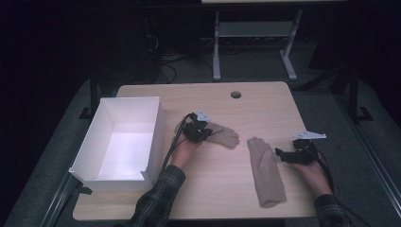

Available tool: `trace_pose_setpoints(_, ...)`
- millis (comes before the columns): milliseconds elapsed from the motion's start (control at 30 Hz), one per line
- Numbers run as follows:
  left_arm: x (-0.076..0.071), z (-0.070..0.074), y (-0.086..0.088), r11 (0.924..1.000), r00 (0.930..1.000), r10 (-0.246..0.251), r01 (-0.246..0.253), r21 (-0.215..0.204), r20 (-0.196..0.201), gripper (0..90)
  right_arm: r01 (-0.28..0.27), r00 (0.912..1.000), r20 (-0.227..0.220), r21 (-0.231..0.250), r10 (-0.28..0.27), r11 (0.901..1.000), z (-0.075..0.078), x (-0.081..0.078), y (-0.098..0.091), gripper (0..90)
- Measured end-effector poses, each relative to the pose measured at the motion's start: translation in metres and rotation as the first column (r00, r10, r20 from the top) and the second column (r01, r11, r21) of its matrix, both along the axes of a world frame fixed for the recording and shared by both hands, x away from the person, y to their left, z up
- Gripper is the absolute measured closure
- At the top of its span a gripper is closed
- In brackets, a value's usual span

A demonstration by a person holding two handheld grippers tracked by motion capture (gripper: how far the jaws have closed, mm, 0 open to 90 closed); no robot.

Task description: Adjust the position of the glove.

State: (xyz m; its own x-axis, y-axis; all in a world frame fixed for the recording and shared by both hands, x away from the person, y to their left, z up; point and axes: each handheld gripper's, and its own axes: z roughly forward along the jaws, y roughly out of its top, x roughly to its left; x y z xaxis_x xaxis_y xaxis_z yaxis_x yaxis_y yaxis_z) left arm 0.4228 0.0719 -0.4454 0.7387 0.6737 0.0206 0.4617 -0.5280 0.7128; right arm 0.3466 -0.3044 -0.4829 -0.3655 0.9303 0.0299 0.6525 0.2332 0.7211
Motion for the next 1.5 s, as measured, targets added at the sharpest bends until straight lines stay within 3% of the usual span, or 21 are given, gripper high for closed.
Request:
trace_pose_setpoints(200, 0.009, -0.014, 0.0, 0.9996, 0.999, 0.017, -0.016, 0.025, -0.042, 89.5, -0.003, 1.0, 0.002, 0.001, 0.003, 1.0, 0.0, 0.0, 0.0, 16.9)
trace_pose_setpoints(367, 0.008, -0.016, -0.004, 0.9997, 0.999, 0.006, -0.005, 0.022, -0.043, 89.6, -0.004, 1.0, 0.002, 0.001, 0.004, 1.0, 0.0, 0.0, 0.0, 16.9)
trace_pose_setpoints(400, 0.007, -0.018, -0.006, 0.9999, 0.9982, 0.003, -0.003, 0.013, -0.061, 89.6, -0.004, 1.0, 0.002, 0.001, 0.004, 1.0, 0.0, 0.0, 0.0, 16.9)
trace_pose_setpoints(633, 0.007, -0.021, -0.022, 0.9998, 0.9977, 0.006, -0.008, -0.018, -0.068, 89.7, -0.006, 1.0, 0.002, 0.0, 0.006, 1.0, 0.0, 0.0, 0.0, 16.9)
trace_pose_setpoints(833, 0.011, -0.022, -0.047, 0.9995, 0.9973, -0.018, 0.016, -0.026, -0.071, 89.7, -0.007, 1.0, 0.002, 0.0, 0.007, 1.0, 0.0, 0.0, 0.0, 16.9)
trace_pose_setpoints(1000, 0.011, -0.02, -0.055, 0.999, 0.997, -0.028, 0.026, -0.038, -0.072, 89.6, -0.006, 1.0, 0.002, 0.001, 0.006, 1.0, 0.0, 0.0, 0.0, 16.9)
trace_pose_setpoints(1200, 0.016, -0.002, -0.031, 0.9987, 0.9992, 0.021, -0.023, -0.045, -0.034, 89.6, -0.01, 1.0, 0.0, 0.004, 0.01, 0.9999, 0.0, 0.0, 0.001, 16.9)
trace_pose_setpoints(1500, 0.03, 0.001, 0.01, 0.9912, 0.9915, 0.128, -0.128, -0.032, -0.025, 89.6, -0.009, 1.0, 0.0, 0.004, 0.009, 0.9999, 0.0, 0.0, 0.001, 16.9)
